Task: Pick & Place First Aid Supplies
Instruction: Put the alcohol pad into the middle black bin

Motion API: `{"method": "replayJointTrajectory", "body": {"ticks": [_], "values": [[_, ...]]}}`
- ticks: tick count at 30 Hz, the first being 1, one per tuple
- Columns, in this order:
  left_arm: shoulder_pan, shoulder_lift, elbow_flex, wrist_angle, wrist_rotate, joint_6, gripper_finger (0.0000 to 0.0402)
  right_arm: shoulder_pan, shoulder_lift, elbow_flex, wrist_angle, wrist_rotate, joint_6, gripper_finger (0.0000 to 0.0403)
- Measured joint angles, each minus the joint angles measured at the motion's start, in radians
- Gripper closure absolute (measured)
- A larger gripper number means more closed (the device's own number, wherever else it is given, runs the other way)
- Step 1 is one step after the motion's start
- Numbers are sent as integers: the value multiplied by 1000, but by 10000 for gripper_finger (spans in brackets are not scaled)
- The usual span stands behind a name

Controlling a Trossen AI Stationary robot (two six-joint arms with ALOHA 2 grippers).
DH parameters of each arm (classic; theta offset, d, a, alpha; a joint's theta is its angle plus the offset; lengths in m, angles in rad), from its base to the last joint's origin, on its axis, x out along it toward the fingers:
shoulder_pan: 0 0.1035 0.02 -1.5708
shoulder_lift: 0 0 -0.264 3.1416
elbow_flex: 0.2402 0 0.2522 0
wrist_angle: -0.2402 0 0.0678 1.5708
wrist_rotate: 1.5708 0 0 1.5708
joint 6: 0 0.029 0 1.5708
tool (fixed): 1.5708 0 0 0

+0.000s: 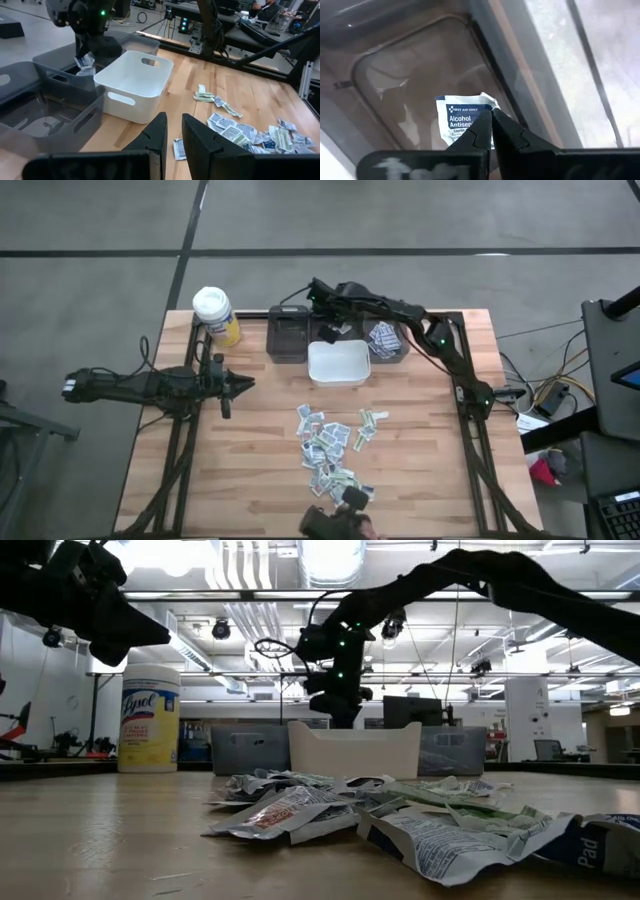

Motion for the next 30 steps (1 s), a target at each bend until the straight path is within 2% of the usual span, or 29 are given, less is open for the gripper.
{"method": "replayJointTrajectory", "body": {"ticks": [9,16,19,24,26,30], "values": [[0,0,0,-2,-1,4,348,-13,5,40,-50,-15,-7,331],[0,0,0,-2,-2,18,348,-1,-60,115,-235,-46,32,298],[0,0,0,-4,-2,18,348,14,-98,128,-345,-159,94,296],[0,0,0,-6,0,5,349,65,-191,108,-471,-512,157,302],[0,0,0,-9,0,0,349,105,-228,82,-473,-612,150,306],[0,0,0,-14,1,-1,348,213,-304,18,-469,-655,120,316]]}}
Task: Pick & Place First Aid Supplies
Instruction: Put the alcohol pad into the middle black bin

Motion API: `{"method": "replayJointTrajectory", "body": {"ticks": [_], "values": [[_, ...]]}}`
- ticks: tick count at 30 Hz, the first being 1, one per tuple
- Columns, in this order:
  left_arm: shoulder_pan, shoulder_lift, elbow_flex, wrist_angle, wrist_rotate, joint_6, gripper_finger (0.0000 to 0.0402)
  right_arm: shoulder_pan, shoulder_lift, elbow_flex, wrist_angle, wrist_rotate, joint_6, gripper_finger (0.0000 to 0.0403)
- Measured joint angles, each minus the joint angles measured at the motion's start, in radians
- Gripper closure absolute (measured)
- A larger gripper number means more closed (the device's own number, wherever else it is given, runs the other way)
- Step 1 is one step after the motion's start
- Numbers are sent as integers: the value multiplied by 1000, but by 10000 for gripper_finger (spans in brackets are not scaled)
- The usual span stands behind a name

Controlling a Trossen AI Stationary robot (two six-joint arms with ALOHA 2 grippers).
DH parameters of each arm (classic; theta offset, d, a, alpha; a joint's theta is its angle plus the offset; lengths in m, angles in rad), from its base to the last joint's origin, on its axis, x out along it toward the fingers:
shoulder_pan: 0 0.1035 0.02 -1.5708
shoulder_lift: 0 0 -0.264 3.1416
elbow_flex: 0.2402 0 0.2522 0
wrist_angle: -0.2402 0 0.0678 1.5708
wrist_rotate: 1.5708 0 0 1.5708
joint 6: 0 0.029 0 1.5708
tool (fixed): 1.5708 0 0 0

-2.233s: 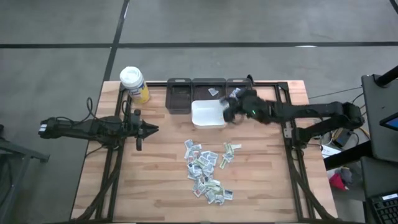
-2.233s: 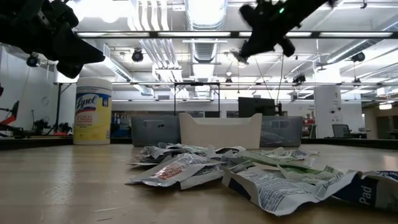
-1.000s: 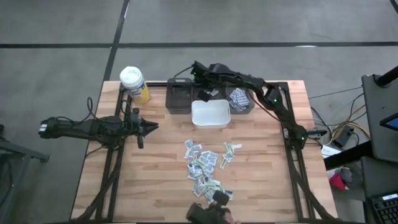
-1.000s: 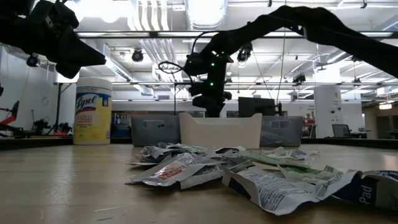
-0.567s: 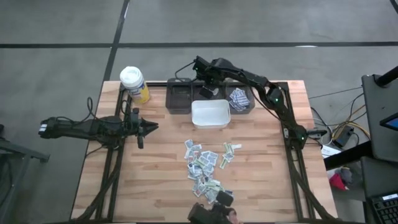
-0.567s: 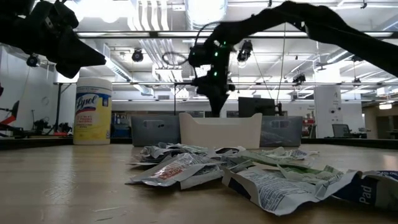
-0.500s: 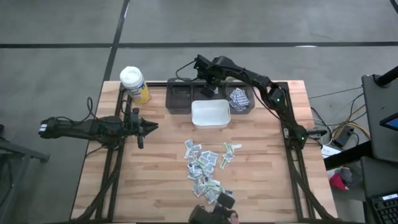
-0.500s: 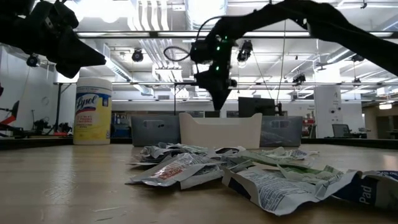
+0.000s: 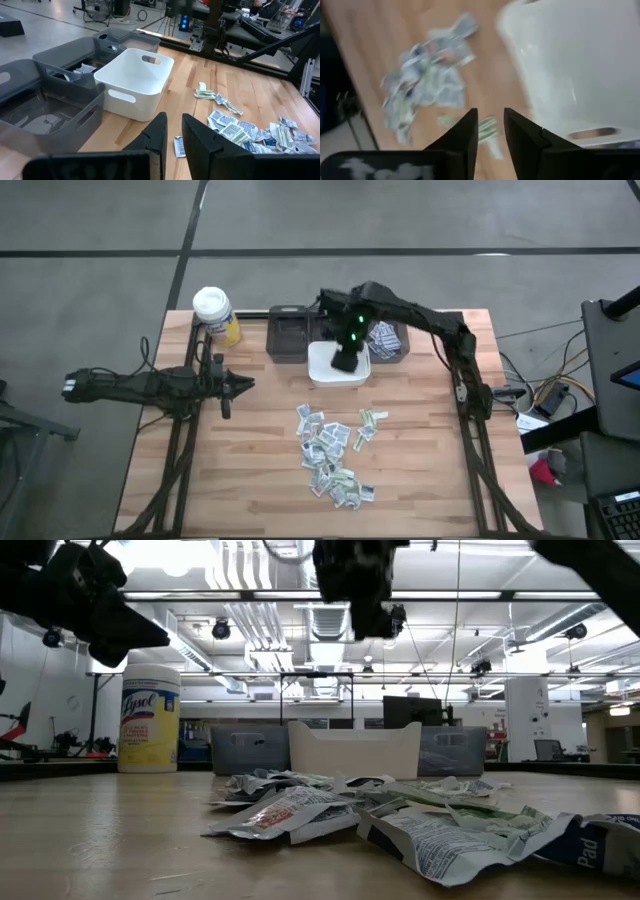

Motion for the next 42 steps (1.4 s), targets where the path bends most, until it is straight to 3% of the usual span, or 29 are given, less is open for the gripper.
{"method": "replayJointTrajectory", "body": {"ticks": [8,15,21,29,33,42], "values": [[0,0,0,-4,3,0,348,240,-134,-246,50,0,-13,335],[0,0,0,-3,3,1,348,418,-236,-526,237,1,178,344],[0,0,0,-6,17,1,348,543,-259,-678,430,1,327,337],[0,-1,0,-63,30,-2,348,647,-256,-797,560,26,463,303],[0,-1,0,-74,31,-3,348,667,-257,-835,586,76,506,278],[0,-1,0,-74,33,-7,348,678,-211,-854,661,83,536,240]]}}
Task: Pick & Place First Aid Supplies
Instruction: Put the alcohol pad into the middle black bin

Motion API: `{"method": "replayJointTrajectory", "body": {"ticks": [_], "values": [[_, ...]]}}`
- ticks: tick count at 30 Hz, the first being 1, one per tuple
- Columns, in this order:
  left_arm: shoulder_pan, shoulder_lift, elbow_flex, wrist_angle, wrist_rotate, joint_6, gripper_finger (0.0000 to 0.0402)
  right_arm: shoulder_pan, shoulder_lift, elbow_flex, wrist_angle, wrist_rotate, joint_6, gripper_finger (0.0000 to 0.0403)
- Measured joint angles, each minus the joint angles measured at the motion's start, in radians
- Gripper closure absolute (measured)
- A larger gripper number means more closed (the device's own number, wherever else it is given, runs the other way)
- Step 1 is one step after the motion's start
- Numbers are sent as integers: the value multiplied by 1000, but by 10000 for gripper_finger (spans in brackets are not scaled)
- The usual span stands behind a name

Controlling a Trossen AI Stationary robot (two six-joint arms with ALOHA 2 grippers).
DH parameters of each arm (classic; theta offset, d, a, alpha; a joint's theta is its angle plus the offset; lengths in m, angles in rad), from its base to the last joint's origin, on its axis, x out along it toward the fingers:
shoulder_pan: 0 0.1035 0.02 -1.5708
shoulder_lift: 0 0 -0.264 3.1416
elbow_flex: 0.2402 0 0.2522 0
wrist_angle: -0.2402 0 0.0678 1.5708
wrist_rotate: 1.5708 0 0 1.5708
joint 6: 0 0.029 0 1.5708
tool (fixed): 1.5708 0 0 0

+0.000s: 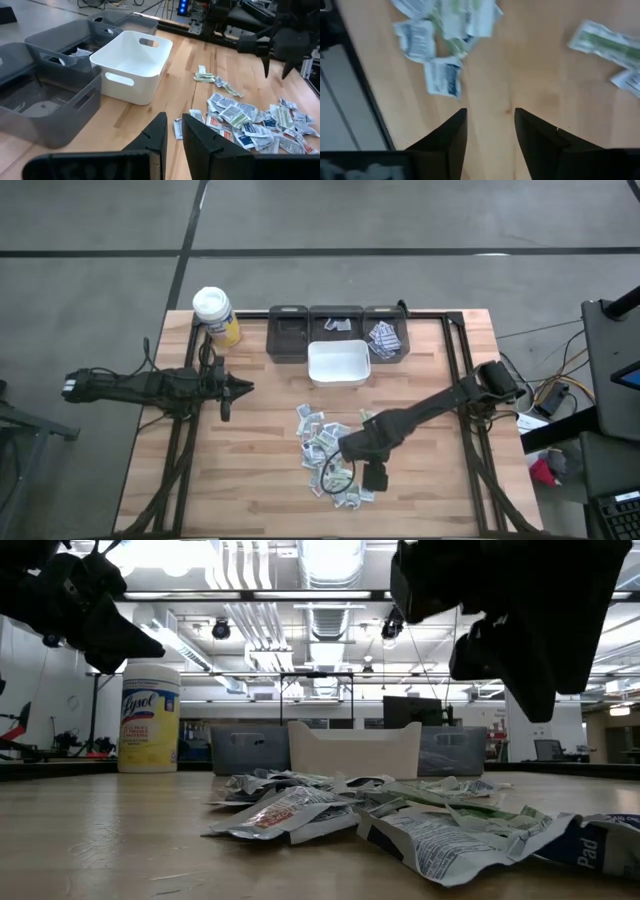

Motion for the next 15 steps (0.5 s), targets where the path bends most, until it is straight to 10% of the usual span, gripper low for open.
{"method": "replayJointTrajectory", "body": {"ticks": [15], "values": [[0,1,0,0,41,-26,348,67,117,0,77,-12,43,236]]}}
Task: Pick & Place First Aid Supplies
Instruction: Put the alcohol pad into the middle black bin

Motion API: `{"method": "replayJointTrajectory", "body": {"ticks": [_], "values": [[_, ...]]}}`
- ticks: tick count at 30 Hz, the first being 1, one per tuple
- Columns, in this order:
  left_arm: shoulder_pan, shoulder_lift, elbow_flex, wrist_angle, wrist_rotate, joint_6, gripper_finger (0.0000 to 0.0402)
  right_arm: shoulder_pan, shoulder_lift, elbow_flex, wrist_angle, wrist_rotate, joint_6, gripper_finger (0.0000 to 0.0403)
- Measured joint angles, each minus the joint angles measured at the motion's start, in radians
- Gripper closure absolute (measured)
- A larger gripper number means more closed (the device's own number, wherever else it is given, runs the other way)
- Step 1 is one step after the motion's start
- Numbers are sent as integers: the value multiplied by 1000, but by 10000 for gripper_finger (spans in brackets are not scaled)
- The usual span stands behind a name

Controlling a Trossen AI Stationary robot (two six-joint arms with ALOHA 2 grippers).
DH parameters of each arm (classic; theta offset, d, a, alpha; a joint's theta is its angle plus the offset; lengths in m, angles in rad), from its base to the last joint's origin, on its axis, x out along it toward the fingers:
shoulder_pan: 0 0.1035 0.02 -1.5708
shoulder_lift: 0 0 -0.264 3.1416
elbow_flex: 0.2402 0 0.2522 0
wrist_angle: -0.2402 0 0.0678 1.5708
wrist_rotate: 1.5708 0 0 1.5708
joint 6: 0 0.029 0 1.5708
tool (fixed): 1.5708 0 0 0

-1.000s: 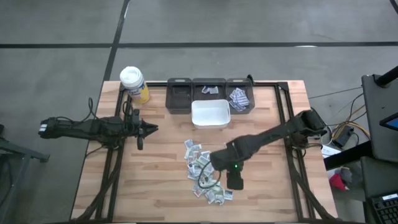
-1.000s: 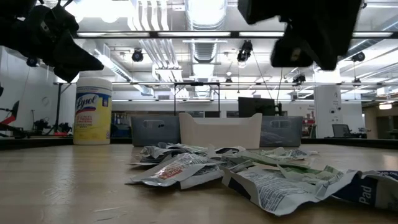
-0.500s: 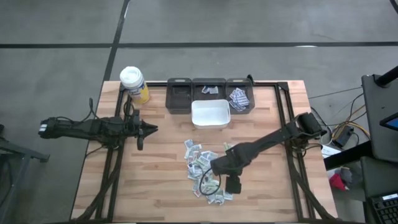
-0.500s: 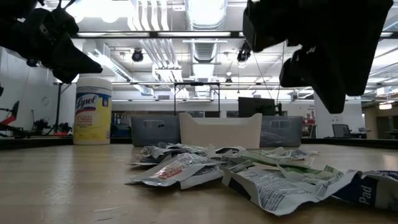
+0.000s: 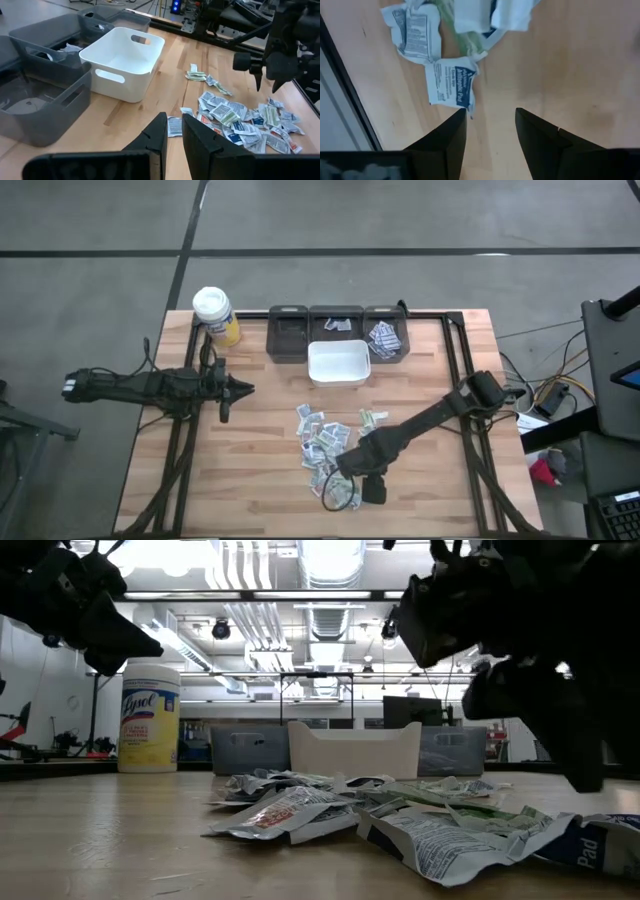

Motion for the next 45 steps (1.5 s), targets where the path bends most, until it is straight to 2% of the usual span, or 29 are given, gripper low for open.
{"method": "replayJointTrajectory", "body": {"ticks": [12,23,31,42,45], "values": [[0,0,0,0,1,-11,348,39,3,0,50,1,81,236],[0,0,0,0,1,-20,348,40,87,5,34,46,99,241],[0,0,0,0,1,-22,348,42,107,10,-6,120,140,299],[0,0,0,0,1,-23,348,41,107,8,-55,155,140,383],[0,0,0,0,1,-23,348,41,102,8,-89,159,133,392]]}}
